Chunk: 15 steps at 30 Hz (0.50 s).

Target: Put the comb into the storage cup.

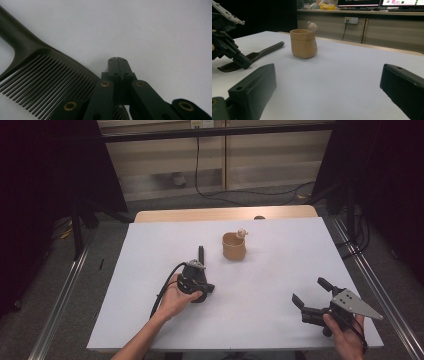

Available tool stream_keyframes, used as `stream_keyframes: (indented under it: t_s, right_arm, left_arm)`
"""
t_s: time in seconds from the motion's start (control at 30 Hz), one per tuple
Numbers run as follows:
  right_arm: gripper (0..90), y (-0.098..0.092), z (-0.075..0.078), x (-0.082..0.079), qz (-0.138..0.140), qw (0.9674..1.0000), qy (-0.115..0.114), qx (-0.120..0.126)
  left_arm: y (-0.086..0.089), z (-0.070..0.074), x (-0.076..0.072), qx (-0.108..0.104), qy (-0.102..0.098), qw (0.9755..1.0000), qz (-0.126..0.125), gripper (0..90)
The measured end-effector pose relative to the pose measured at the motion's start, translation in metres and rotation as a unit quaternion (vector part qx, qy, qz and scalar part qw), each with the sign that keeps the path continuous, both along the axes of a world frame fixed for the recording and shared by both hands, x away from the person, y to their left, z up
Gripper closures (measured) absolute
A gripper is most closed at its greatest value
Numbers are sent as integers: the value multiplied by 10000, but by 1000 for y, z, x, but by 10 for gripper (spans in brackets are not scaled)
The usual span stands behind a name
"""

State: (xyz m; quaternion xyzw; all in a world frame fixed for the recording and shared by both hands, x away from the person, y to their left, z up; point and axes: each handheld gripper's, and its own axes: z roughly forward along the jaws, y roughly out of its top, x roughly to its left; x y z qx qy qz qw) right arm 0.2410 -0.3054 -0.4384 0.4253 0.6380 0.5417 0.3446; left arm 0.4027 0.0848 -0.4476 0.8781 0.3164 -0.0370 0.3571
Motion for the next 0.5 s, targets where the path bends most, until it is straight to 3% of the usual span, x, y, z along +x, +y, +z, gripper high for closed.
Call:
stream_keyframes:
  t_s: [0.17,0.5]
  right_arm:
    - [0,0,0,0,-6,10000,-13,27]
    - [0,0,0,0,-2,10000,-6,8]
  left_arm:
    - [4,-1,1,-70,124,9999,54,900]
    - [10,1,2,-21,183,9998,74,900]
